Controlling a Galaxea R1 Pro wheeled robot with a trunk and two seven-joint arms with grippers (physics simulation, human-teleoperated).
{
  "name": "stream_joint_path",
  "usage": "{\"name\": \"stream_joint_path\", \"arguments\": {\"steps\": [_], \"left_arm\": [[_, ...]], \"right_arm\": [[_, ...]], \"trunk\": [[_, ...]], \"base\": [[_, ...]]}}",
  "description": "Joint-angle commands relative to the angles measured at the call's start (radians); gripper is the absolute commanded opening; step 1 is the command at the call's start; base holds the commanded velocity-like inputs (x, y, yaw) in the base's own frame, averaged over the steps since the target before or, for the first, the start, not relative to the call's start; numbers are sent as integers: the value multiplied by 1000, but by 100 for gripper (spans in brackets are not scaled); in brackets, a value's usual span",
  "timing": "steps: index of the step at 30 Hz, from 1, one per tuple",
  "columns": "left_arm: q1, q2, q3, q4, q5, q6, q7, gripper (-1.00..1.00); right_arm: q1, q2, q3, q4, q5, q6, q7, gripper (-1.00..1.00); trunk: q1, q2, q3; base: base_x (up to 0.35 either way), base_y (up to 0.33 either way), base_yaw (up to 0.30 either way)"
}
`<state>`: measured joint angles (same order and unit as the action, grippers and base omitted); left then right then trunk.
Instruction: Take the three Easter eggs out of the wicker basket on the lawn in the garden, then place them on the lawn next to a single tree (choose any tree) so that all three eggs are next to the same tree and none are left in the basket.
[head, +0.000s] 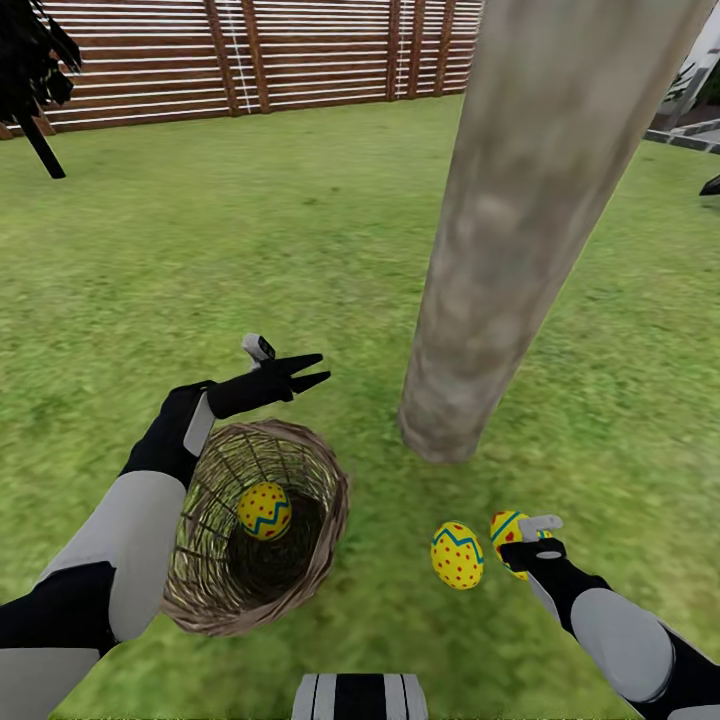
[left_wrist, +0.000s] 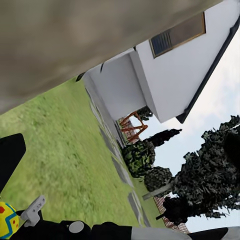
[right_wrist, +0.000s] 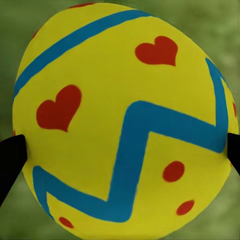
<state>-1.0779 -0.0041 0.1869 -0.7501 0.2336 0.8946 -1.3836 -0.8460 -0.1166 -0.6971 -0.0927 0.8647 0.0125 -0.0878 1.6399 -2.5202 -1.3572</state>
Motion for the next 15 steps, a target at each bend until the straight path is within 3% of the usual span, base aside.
{"name": "stream_joint_path", "arguments": {"steps": [1,15], "left_arm": [[-1,0,2,1,0,10,-3,100],[-1,0,2,2,0,10,-3,100]], "right_arm": [[-1,0,-6,0,10,1,-2,-100],[-1,4,-6,-16,11,-1,-1,-100]], "trunk": [[0,-1,-5],[6,-4,-59]], "base": [[0,0,0],[0,0,0]]}}
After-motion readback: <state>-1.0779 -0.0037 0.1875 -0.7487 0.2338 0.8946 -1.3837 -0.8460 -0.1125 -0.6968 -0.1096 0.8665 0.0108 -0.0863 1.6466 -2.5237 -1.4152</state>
